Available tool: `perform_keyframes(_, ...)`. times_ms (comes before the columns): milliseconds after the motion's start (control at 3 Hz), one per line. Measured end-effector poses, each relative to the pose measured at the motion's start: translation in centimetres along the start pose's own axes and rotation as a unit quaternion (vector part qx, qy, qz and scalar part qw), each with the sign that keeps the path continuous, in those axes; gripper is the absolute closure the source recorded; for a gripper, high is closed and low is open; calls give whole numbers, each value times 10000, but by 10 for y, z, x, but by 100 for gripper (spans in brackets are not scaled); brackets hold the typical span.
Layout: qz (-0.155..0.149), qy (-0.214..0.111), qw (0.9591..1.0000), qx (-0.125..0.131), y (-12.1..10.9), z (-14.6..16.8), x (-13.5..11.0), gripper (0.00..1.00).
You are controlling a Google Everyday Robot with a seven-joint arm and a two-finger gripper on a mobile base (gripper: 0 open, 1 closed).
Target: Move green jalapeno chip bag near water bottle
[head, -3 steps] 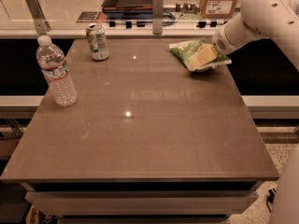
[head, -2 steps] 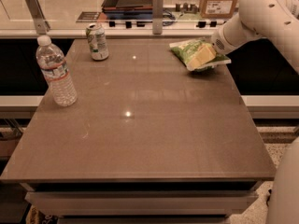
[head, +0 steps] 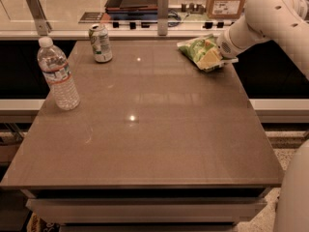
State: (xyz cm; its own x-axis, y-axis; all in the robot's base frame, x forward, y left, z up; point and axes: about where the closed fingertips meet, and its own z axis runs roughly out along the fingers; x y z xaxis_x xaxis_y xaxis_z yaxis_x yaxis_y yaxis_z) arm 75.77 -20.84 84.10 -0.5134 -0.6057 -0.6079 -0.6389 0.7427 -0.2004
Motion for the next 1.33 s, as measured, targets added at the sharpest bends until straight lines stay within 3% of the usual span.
perform_keyframes(667,-6,23,10000,-41,3,6,1,86)
perform_keyframes(1000,-9,32,10000,-56,4,8,1,100)
perform_keyframes(1333,-9,32,10000,-56,4,7,0,100)
